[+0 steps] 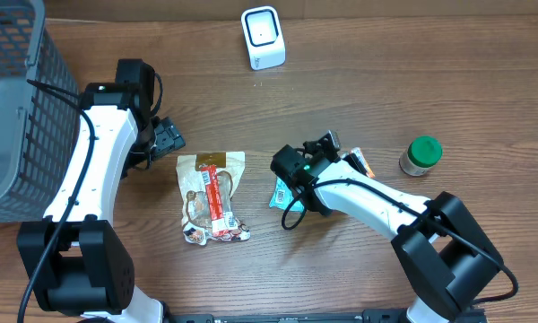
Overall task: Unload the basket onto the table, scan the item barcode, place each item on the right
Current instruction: 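Set the Kleenex pack down beside the jar and open the gripper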
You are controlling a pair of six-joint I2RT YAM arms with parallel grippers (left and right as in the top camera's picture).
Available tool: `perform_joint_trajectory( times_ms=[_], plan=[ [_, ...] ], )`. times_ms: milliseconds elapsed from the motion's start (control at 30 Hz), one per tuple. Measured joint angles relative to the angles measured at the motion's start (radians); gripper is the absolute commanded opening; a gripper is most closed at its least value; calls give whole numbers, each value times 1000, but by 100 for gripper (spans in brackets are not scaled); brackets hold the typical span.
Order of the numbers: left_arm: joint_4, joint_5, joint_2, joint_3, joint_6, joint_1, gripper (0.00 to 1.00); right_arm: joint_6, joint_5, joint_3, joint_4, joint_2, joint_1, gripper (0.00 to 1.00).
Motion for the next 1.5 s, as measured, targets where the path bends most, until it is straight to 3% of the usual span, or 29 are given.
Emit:
perform_joint_trajectory(
  times_ms=[667, 1067, 1233, 1367, 1500],
  plan=[
    [0, 0, 0, 0, 0, 0, 100, 0, -24, -78, 36, 8, 0, 5],
    [0, 0, 0, 0, 0, 0, 100, 5, -45, -78, 41, 8, 0, 18],
    [0, 0, 0, 0, 0, 0, 100, 5, -46, -78, 42, 8, 0, 19],
    [0, 0, 0, 0, 0, 0, 100, 8, -46, -78, 56, 8, 0, 38],
    [0, 0, 0, 0, 0, 0, 100, 8, -88, -69, 64, 8, -10, 39]
  ],
)
